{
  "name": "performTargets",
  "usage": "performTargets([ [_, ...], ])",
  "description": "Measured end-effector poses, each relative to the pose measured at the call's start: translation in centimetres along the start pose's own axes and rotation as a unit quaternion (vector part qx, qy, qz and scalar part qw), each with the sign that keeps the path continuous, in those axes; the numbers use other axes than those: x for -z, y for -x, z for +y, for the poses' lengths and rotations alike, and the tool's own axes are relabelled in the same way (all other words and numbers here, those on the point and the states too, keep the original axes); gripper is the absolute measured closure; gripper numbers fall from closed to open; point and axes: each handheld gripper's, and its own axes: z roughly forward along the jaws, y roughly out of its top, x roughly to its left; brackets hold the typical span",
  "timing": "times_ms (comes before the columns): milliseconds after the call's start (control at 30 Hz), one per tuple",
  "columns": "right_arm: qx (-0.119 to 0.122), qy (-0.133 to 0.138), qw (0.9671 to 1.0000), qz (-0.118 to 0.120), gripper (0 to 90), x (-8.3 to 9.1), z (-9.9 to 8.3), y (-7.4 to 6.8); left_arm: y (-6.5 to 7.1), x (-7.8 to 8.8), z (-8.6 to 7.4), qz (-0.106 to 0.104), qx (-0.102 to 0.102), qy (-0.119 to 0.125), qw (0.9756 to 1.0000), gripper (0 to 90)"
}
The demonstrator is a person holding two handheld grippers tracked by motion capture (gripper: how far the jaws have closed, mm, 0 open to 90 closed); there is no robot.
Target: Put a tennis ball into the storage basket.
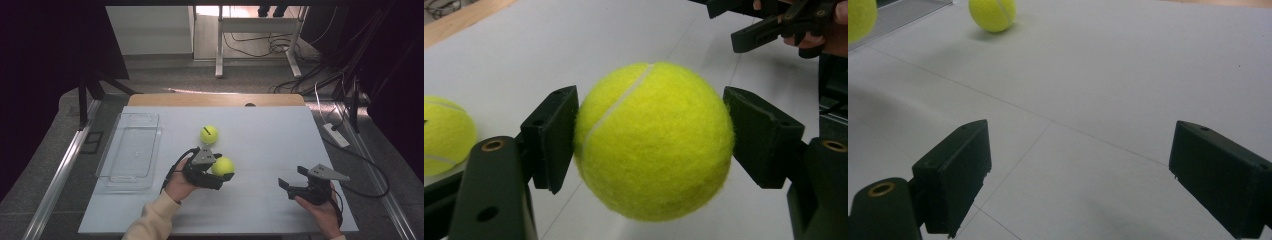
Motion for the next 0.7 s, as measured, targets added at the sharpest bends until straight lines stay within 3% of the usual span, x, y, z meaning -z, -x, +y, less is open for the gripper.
performTargets([
  [700, 0.0, 0.0, 1.0, 0.0, 9.9, 0.0, 0.0, 0.0, -1.0, 1.9, 0.1, 0.021, 0.007, 0.025, 0.9994, 26.6],
])
